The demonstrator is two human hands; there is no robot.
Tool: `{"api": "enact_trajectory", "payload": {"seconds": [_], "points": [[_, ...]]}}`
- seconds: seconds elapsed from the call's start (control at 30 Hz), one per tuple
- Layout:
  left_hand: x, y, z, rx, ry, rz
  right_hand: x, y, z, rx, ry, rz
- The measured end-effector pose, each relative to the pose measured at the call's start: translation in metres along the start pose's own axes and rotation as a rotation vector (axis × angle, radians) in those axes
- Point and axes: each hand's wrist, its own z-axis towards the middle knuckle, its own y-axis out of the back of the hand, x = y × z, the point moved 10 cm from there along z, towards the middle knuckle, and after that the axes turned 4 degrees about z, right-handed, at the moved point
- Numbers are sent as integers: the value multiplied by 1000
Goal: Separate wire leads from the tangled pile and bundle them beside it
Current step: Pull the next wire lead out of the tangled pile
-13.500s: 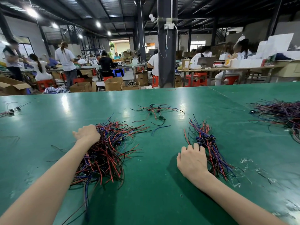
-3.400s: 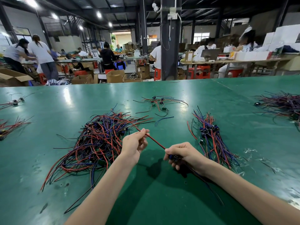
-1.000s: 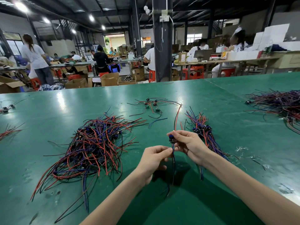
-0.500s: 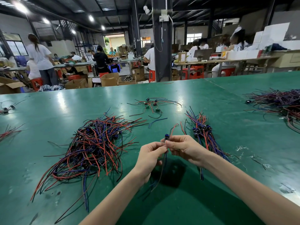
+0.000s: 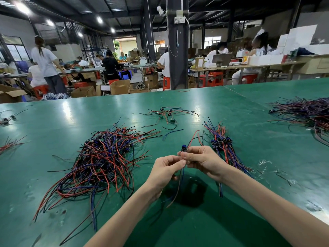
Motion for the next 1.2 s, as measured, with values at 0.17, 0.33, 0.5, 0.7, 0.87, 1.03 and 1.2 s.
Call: {"api": "enact_trajectory", "payload": {"seconds": [0.17, 0.33, 0.5, 0.7, 0.87, 1.03, 1.2], "points": [[0, 2, 0, -16, 14, 32, 3, -3, 1, -18, 54, -24], [2, -1, 2, -13, 25, 15, 3, -4, 2, -12, 67, 33], [1, -7, 0, 41, 8, 23, 6, -3, 2, -4, 102, 0], [-1, -13, -4, 96, -5, 52, 11, 3, -1, -38, 142, -87], [-2, -8, -2, 47, -14, 50, 5, 2, 0, -55, 75, -10], [-3, -3, 0, 1, -26, 31, -3, 2, -2, -70, -26, -23], [-2, -5, 0, 27, -34, 64, -8, 6, -4, -108, -103, 43]]}}
